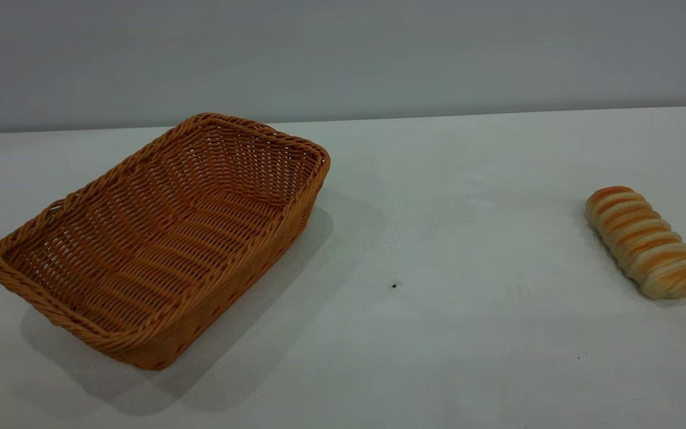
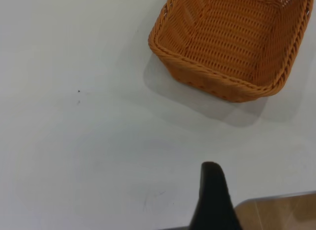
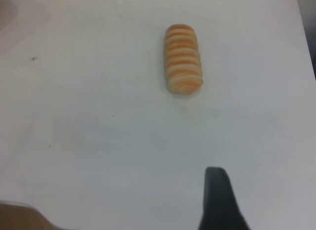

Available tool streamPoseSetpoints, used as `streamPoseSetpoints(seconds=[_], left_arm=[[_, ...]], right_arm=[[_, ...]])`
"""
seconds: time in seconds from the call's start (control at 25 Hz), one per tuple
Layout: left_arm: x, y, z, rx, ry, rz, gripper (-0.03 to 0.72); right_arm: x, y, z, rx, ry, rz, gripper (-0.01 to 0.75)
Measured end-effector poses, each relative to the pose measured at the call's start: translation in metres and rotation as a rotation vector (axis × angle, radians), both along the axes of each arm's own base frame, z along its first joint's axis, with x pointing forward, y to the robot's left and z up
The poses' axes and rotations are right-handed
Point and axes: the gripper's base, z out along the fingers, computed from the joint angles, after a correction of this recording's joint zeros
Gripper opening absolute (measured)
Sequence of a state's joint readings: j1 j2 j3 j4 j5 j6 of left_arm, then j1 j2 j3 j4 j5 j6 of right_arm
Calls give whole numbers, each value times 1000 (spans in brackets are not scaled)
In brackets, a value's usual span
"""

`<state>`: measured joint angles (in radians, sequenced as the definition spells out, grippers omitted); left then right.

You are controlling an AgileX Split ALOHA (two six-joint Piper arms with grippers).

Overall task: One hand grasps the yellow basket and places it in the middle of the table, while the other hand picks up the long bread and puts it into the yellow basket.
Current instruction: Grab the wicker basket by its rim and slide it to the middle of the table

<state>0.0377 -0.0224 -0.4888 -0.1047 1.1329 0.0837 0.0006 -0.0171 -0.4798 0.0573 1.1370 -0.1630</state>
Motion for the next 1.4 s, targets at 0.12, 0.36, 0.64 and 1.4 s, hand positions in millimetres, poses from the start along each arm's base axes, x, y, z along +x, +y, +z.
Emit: streamPoseSetpoints(seconds=[0.12, 0.36, 0.64, 1.4], left_arm=[[0, 0, 0, 0, 0, 0, 567], [0, 0, 0, 0, 0, 0, 567], [0, 0, 0, 0, 0, 0, 567], [0, 1, 0, 0, 0, -52, 567]], right_arm=[[0, 0, 0, 0, 0, 0, 507], [0, 0, 0, 0, 0, 0, 507], [0, 0, 0, 0, 0, 0, 507], [0, 0, 0, 0, 0, 0, 507]])
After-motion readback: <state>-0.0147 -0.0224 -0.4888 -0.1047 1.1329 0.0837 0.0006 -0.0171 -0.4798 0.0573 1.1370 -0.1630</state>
